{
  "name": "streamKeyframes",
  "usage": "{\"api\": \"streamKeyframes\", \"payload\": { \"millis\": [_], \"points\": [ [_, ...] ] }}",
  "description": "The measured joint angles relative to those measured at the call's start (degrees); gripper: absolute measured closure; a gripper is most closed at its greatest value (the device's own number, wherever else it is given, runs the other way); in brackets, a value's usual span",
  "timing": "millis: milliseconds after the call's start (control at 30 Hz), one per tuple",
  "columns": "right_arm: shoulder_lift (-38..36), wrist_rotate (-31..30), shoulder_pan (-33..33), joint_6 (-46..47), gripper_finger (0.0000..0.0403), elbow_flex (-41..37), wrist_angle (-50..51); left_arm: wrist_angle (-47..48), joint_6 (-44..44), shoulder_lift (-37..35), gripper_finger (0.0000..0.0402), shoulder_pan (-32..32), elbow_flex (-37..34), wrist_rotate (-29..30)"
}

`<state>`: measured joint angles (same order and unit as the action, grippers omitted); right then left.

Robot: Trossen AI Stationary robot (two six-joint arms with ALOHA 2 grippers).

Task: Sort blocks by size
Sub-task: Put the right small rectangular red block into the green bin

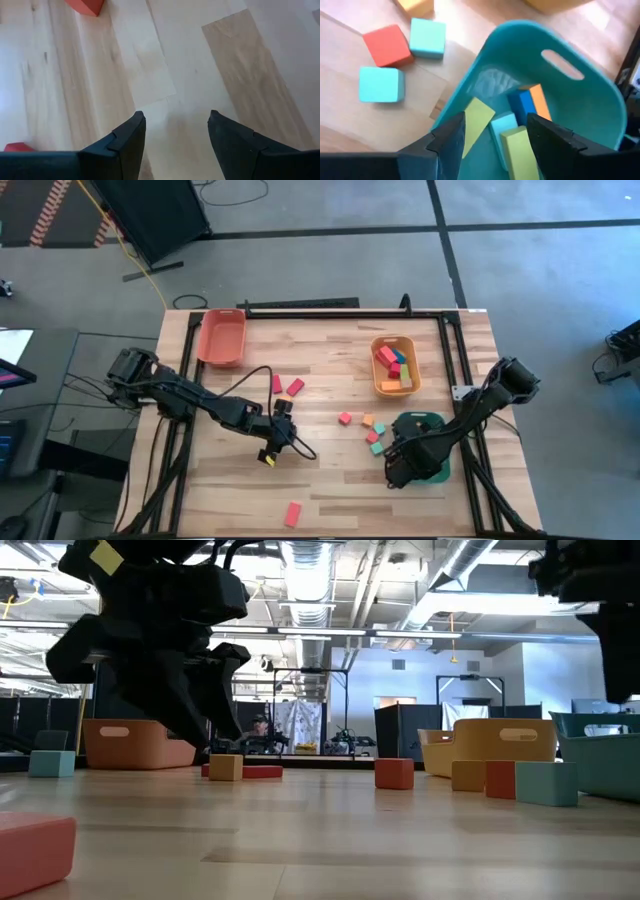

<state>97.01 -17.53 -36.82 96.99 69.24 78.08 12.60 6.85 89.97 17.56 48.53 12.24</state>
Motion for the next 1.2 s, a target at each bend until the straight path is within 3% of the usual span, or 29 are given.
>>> {"api": "streamKeyframes", "payload": {
  "millis": [233,500,833,1200],
  "points": [
    [0.0,-3.4,-0.3,-1.1,0.0163,2.1,1.1,1.3,0.7,-0.7,0.0196,0.0,0.0,5.0],
    [0.0,-7.2,-0.3,-2.4,0.0163,2.6,0.7,5.2,1.0,-6.8,0.0196,-0.3,0.0,13.3],
    [0.0,-13.0,-0.3,-7.8,0.0163,2.6,-6.7,6.5,0.9,-10.8,0.0196,-5.2,0.0,13.1],
    [0.0,-21.3,0.1,-21.3,0.0163,2.6,-19.7,5.8,-4.1,-10.1,0.0196,-15.5,0.0,5.6]
  ]
}}
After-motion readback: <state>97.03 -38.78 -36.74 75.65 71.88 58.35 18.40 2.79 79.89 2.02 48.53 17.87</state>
